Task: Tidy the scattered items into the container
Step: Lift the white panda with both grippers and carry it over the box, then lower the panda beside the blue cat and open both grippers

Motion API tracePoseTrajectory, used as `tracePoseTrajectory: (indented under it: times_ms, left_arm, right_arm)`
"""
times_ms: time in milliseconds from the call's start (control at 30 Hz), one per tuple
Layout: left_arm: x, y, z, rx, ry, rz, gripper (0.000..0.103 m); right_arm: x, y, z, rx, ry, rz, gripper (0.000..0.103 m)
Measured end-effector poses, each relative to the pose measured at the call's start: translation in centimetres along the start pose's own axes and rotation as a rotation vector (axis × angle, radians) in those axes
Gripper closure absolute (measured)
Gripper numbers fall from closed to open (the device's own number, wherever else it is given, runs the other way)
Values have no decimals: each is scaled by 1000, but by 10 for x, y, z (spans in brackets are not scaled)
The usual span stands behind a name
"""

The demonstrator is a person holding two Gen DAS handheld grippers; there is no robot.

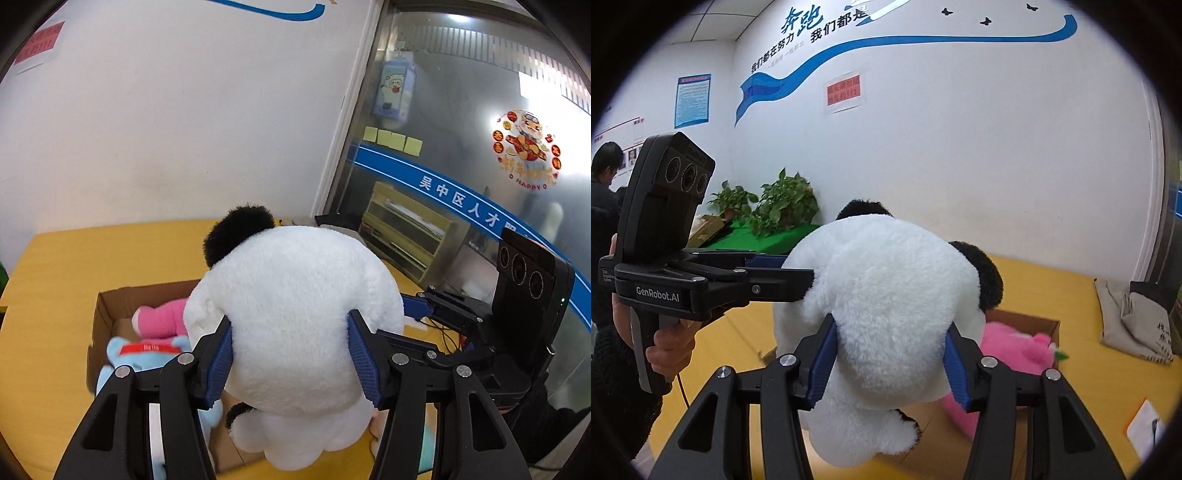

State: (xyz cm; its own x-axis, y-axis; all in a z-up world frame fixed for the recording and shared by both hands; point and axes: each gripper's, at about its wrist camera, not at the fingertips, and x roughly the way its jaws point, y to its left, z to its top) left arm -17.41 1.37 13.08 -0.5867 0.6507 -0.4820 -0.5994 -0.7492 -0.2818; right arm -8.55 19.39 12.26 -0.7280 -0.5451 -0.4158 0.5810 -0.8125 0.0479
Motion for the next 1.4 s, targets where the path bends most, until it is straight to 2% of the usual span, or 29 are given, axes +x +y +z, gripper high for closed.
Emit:
tracePoseTrajectory:
  times_ms: [133,400,567,733,833,933,1033,1100,1133,1167,1200,1233,1300,1400]
  left_arm:
    - [46,36,-3,-81,75,-14,41]
    - [110,73,-69,-256,215,24,42]
    - [123,68,-93,-214,267,71,41]
    - [114,67,-100,-215,254,62,39]
    - [102,63,-99,-209,236,69,34]
    - [83,58,-93,-213,198,61,34]
    - [63,49,-86,-185,157,92,34]
    - [52,44,-83,-174,135,104,29]
    - [47,42,-82,-168,129,111,26]
    - [44,41,-83,-160,129,119,26]
    - [42,39,-84,-149,132,127,26]
    - [40,38,-85,-138,133,135,26]
    - [37,36,-88,-123,134,140,26]
    - [38,35,-88,-106,129,143,26]
  right_arm:
    - [40,-25,-3,30,61,-17,51]
    - [109,-54,-57,117,264,17,51]
    - [133,-49,-87,101,358,13,51]
    - [130,-47,-95,115,370,13,51]
    - [116,-48,-92,103,368,3,45]
    - [100,-48,-73,138,304,27,44]
    - [86,-53,-47,163,215,31,44]
    - [93,-55,-34,137,185,-8,47]
    - [104,-54,-29,109,187,-36,56]
    - [120,-55,-30,94,217,-52,75]
    - [139,-56,-35,89,271,-55,81]
    - [162,-56,-45,79,333,-55,85]
    - [184,-51,-61,35,369,-88,86]
    - [203,-53,-81,104,426,-71,88]
